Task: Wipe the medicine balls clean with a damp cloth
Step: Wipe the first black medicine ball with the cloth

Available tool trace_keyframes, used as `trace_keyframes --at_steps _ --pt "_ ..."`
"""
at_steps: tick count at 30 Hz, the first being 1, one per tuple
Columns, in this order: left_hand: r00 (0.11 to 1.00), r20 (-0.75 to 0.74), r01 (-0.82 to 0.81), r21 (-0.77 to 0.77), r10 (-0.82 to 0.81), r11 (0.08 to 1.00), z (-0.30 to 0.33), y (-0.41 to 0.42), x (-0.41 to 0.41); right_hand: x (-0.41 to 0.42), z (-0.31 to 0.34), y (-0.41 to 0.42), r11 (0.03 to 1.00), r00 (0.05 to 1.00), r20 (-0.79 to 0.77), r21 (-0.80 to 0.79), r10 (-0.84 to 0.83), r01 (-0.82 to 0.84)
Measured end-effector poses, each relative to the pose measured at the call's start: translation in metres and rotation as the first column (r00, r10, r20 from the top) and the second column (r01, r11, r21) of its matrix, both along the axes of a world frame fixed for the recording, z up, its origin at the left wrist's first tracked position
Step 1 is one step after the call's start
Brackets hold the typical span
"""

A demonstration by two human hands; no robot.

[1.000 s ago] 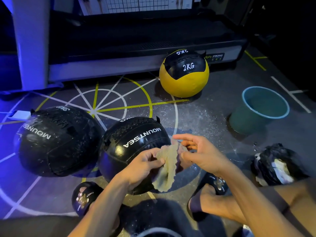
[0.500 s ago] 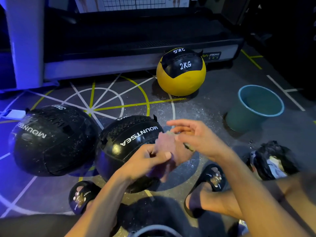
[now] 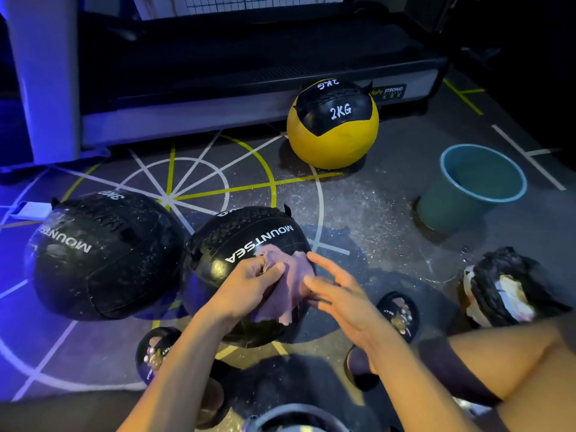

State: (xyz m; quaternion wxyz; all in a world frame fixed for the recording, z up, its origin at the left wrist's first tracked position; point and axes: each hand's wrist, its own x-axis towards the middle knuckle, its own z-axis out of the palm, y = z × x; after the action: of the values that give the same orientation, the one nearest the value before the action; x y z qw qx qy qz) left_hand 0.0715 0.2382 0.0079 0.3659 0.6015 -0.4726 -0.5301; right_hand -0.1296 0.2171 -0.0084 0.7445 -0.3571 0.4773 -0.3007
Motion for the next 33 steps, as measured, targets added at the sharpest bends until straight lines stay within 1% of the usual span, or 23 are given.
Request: trace_keyframes --at_steps 1,2,3,5,6,7,8,10,12,14,15,17,18,20,21,22,23,24,26,28,29,30,33 --pt "0.987 0.161 0.030 -0.034 -0.024 0.999 -0.003 0.000 0.003 0.001 -0.002 0.002 0.998 0.998 -0.035 -0.055 -0.043 0.041" --pt "0.963 0.269 0.040 -0.053 -0.024 0.998 -0.007 0.000 0.006 0.002 -0.004 0.004 0.991 0.993 -0.080 -0.110 -0.083 0.074" --pt "0.958 0.287 0.015 -0.048 -0.001 0.999 -0.008 0.002 0.007 0.003 -0.005 0.006 0.982 0.986 -0.130 -0.170 -0.107 0.084" --pt "0.984 0.167 -0.056 -0.032 0.060 0.998 -0.012 0.007 0.007 0.004 -0.007 0.012 0.954 0.969 -0.222 -0.296 -0.109 0.040" --pt "0.991 0.131 -0.034 -0.044 0.039 0.998 -0.013 0.010 0.007 0.005 -0.007 0.015 0.938 0.960 -0.262 -0.347 -0.097 0.000" --pt "0.985 0.173 0.023 -0.070 -0.010 0.997 -0.011 0.012 0.008 0.004 -0.005 0.017 0.927 0.950 -0.302 -0.373 -0.079 -0.041" --pt "0.964 0.256 0.102 -0.091 -0.076 0.991 -0.012 0.013 0.012 0.004 -0.002 0.019 0.922 0.937 -0.346 -0.378 -0.055 -0.086" --pt "0.875 0.434 0.266 -0.063 -0.214 0.962 -0.006 0.018 0.015 0.001 -0.002 0.022 0.903 0.892 -0.451 -0.374 0.021 -0.210" --pt "0.773 0.547 0.377 0.013 -0.322 0.926 -0.002 0.023 0.017 0.001 -0.007 0.027 0.841 0.802 -0.595 -0.400 0.064 -0.364" --pt "0.679 0.675 0.396 -0.006 -0.289 0.918 -0.003 0.028 0.015 0.004 -0.010 0.031 0.776 0.718 -0.693 -0.421 0.060 -0.470" --pt "0.653 0.714 0.381 -0.022 -0.252 0.924 -0.004 0.030 0.017 0.004 -0.012 0.032 0.768 0.711 -0.701 -0.426 0.055 -0.479" --pt "0.657 0.711 0.380 -0.024 -0.252 0.925 -0.010 0.032 0.023 0.003 -0.012 0.030 0.794 0.774 -0.626 -0.423 0.092 -0.436" --pt "0.683 0.677 0.390 -0.021 -0.274 0.921 -0.012 0.031 0.025 0.002 -0.012 0.030 0.833 0.839 -0.525 -0.392 0.147 -0.391" --pt "0.714 0.634 0.417 -0.043 -0.298 0.908 -0.016 0.028 0.029 0.002 -0.009 0.030 0.923 0.951 -0.188 -0.253 0.247 -0.290" --pt "0.718 0.648 0.410 -0.096 -0.256 0.907 -0.017 0.025 0.032 0.003 -0.006 0.030 0.957 0.969 -0.052 -0.154 0.241 -0.246" --pt "0.721 0.670 0.379 -0.171 -0.175 0.909 -0.017 0.021 0.036 0.004 -0.004 0.029 0.980 0.982 0.007 -0.065 0.188 -0.187" --pt "0.725 0.685 0.326 -0.250 -0.071 0.912 -0.016 0.014 0.041 0.004 -0.003 0.026 0.994 0.994 0.003 -0.007 0.108 -0.108" --pt "0.725 0.689 0.260 -0.310 0.028 0.914 -0.015 0.005 0.048 0.002 -0.006 0.021 1.000 0.999 -0.042 0.008 0.013 -0.012" --pt "0.671 0.729 0.174 -0.337 0.140 0.925 -0.019 -0.013 0.069 -0.008 -0.019 0.005 0.982 0.960 -0.220 -0.107 -0.175 0.154" --pt "0.587 0.804 0.161 -0.229 0.094 0.960 -0.026 -0.029 0.086 -0.016 -0.032 -0.013 0.925 0.847 -0.403 -0.296 -0.346 0.237" --pt "0.574 0.818 0.170 -0.169 0.042 0.971 -0.031 -0.034 0.092 -0.016 -0.038 -0.021 0.901 0.797 -0.459 -0.363 -0.393 0.236" --pt "0.587 0.810 0.173 -0.135 0.008 0.976 -0.036 -0.036 0.095 -0.013 -0.043 -0.028 0.895 0.776 -0.487 -0.387 -0.402 0.220" --pt "0.640 0.768 0.161 -0.146 0.009 0.976 -0.044 -0.035 0.096 0.015 -0.049 -0.050 0.917 0.818 -0.500 -0.391 -0.283 0.078"
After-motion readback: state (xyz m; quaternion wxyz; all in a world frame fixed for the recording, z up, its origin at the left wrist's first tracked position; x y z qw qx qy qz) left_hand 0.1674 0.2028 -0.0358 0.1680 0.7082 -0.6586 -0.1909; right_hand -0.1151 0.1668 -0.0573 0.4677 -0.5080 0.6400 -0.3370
